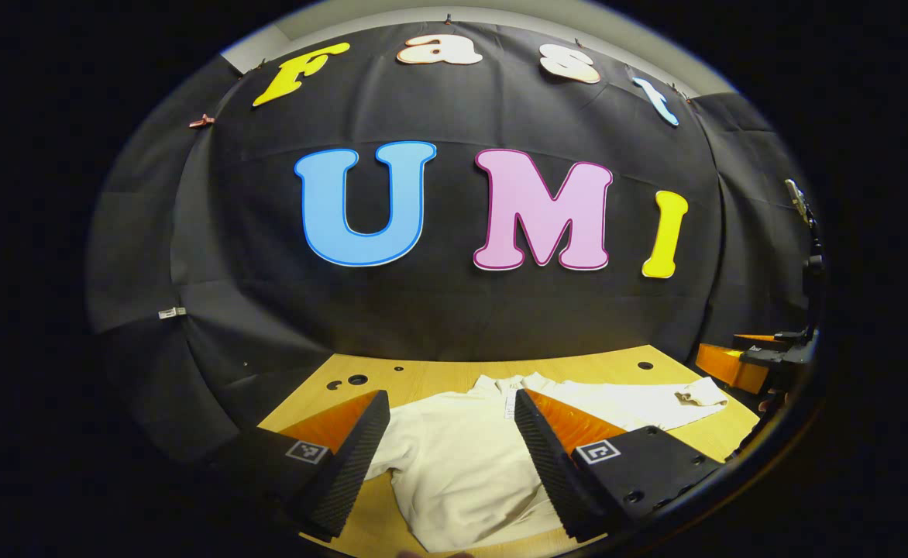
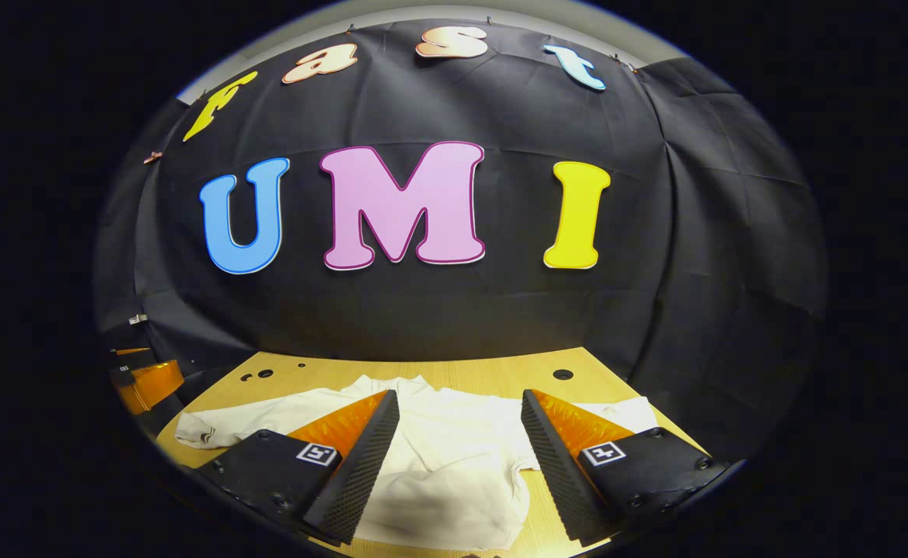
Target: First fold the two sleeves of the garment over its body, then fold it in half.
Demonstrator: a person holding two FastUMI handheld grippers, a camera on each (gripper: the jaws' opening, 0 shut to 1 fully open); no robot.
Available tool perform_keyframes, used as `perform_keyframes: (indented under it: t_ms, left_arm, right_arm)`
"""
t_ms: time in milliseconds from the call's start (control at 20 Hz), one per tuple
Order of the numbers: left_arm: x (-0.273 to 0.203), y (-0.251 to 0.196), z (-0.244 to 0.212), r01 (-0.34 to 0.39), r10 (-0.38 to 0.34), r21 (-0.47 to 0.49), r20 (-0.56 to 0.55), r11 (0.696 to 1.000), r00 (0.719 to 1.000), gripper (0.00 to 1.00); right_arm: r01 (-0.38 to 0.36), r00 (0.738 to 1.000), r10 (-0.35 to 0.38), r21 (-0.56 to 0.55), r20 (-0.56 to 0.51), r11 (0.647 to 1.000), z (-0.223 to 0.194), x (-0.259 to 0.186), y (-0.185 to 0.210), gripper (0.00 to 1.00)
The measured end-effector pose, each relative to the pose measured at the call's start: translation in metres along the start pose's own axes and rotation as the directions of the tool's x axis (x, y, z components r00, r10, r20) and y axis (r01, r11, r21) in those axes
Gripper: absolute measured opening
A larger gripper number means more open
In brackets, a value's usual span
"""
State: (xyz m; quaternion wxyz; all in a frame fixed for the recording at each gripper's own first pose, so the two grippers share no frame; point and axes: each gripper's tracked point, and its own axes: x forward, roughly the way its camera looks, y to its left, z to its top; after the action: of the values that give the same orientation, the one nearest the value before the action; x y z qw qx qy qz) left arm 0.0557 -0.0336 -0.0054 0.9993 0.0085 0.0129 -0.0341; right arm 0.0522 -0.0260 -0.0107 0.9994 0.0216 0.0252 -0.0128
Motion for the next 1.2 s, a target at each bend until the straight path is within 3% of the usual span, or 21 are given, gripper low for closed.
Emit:
perform_keyframes:
  t_ms: [250, 550, 900, 1200]
  left_arm:
    - [0.004, -0.003, 0.0, 0.002, -0.002, 0.001, -0.007, 1.0, 1.0, 1.0]
    - [0.01, -0.012, -0.009, 0.008, -0.008, 0.015, -0.027, 1.0, 1.0, 1.0]
    - [0.017, -0.01, -0.022, -0.043, 0.041, -0.021, -0.062, 0.999, 0.997, 1.0]
    - [0.019, 0.004, -0.039, -0.143, 0.138, -0.041, -0.103, 0.989, 0.985, 1.0]
  right_arm:
    - [0.027, 0.999, -0.028, -0.027, -0.021, 0.999, -0.003, 0.009, -0.024, 0.98]
    - [0.154, 0.987, -0.155, -0.029, -0.044, 0.988, -0.01, 0.035, -0.099, 0.97]
    - [0.288, 0.948, -0.289, -0.029, -0.137, 0.957, -0.04, 0.078, -0.183, 0.98]
    - [0.336, 0.905, -0.328, -0.018, -0.271, 0.942, -0.092, 0.117, -0.239, 0.98]
